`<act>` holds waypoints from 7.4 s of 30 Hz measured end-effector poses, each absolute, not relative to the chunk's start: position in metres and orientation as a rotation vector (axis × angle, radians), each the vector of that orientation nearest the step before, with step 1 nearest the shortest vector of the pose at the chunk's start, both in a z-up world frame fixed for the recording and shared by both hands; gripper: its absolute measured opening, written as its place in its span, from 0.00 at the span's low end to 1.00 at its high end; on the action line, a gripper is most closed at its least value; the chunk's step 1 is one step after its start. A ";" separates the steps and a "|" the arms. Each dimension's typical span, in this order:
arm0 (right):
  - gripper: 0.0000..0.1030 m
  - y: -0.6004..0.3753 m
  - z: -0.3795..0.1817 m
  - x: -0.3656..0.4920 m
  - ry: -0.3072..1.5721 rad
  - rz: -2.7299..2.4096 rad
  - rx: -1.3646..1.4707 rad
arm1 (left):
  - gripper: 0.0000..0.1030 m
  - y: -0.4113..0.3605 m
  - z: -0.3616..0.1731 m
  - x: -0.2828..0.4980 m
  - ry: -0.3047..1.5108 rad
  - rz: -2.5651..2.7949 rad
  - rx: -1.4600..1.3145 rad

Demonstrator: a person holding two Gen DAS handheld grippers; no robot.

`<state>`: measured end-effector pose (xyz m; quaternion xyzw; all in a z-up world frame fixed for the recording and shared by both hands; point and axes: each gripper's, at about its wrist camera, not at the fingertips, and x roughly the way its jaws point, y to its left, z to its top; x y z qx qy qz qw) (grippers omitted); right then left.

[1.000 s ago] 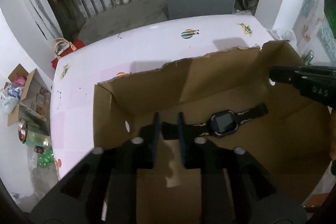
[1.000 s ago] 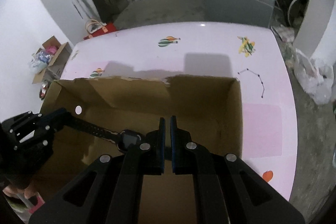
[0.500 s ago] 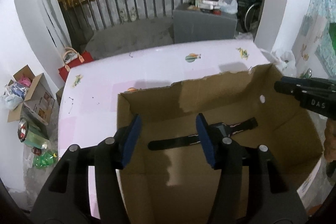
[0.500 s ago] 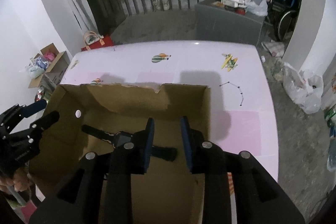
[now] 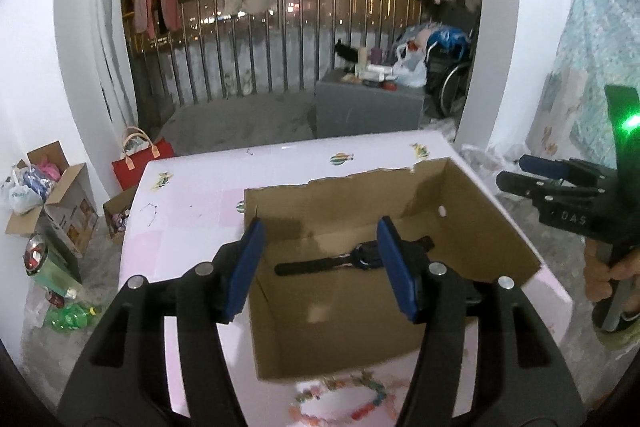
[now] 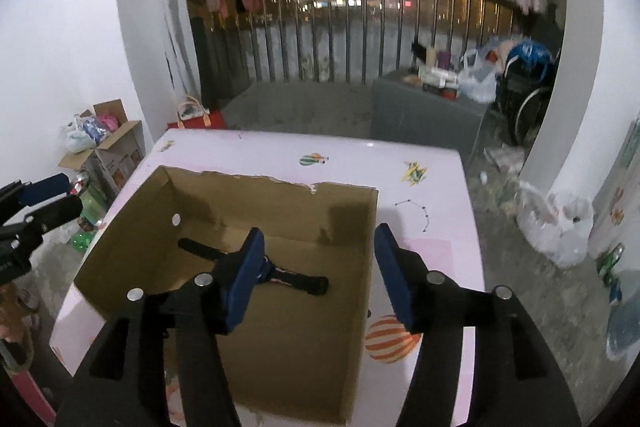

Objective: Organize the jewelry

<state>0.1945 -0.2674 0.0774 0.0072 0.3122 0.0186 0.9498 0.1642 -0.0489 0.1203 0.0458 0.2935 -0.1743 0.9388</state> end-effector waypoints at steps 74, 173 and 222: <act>0.15 -0.113 -0.089 0.136 0.792 0.488 -0.207 | 0.15 0.005 -0.079 0.124 0.749 -0.504 0.219; 0.11 -0.175 0.008 0.251 0.958 0.384 0.147 | 0.25 -0.049 0.064 0.181 0.608 -0.441 0.268; 0.36 -0.235 -0.031 0.082 0.636 0.273 0.018 | 0.30 -0.032 -0.028 0.092 0.601 -0.515 0.187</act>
